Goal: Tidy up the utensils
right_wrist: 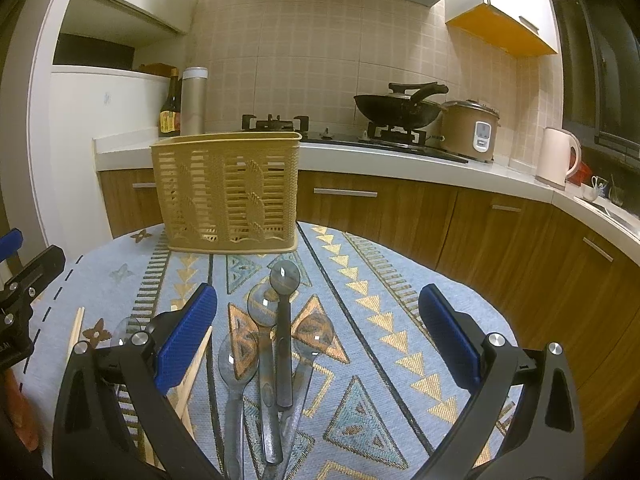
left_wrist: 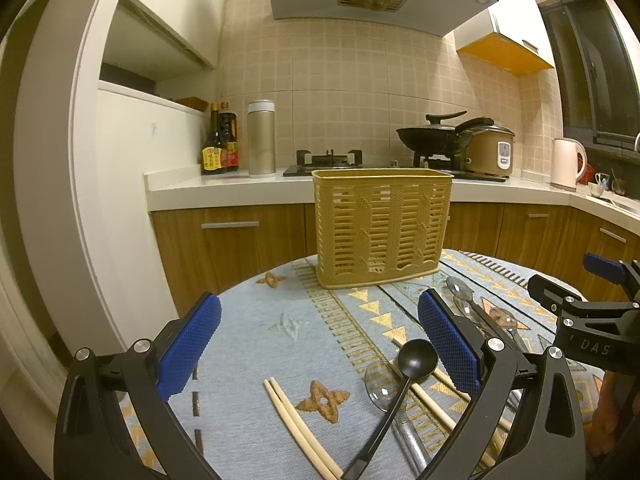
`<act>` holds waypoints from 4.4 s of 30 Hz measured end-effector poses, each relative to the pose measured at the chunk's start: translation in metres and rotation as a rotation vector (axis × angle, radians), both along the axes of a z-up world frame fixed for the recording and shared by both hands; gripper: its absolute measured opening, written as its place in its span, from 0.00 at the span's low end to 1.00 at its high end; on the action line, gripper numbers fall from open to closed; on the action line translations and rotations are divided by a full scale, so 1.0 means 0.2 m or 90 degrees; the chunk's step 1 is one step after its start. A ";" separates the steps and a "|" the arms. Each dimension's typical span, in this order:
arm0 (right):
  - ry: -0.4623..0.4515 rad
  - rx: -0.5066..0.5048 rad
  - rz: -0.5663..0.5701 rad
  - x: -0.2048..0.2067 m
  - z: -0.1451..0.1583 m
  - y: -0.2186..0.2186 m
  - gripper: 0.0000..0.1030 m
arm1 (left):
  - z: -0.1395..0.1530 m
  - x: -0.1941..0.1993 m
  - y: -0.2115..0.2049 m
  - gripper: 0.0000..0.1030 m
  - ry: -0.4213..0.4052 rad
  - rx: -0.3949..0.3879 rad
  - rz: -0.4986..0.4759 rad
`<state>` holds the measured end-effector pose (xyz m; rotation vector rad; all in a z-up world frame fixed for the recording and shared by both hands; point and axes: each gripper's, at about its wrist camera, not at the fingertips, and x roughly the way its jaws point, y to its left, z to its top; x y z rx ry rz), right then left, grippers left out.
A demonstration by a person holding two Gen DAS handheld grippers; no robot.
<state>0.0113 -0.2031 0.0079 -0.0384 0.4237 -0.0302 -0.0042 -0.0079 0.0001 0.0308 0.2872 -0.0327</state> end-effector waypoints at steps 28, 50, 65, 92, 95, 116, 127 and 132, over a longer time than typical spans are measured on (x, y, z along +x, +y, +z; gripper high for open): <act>0.094 0.034 -0.005 0.12 0.01 -0.08 0.94 | 0.02 0.13 0.17 0.81 0.109 -0.074 -0.033; 0.336 0.019 0.131 0.34 0.03 -0.04 0.49 | -0.07 0.38 -0.12 0.35 0.504 0.111 -0.340; 0.388 0.062 0.135 0.40 -0.02 -0.16 0.49 | -0.25 0.58 -0.28 0.13 0.602 0.133 -0.306; 0.583 0.117 0.172 0.88 -0.20 -0.06 0.20 | -0.11 0.72 0.01 0.05 0.540 -0.108 -0.295; 0.581 0.094 0.162 0.88 -0.20 -0.05 0.18 | -0.09 0.72 0.05 0.05 0.535 -0.115 -0.290; 0.511 0.079 0.175 0.94 -0.04 -0.02 0.09 | 0.08 0.74 0.13 0.05 0.428 -0.146 -0.247; 0.235 0.135 0.281 0.72 0.42 0.05 0.09 | 0.47 0.68 0.12 0.05 0.185 -0.188 -0.237; 0.094 0.159 0.266 0.78 0.67 0.07 0.09 | 0.62 0.77 0.14 0.05 0.054 -0.222 -0.234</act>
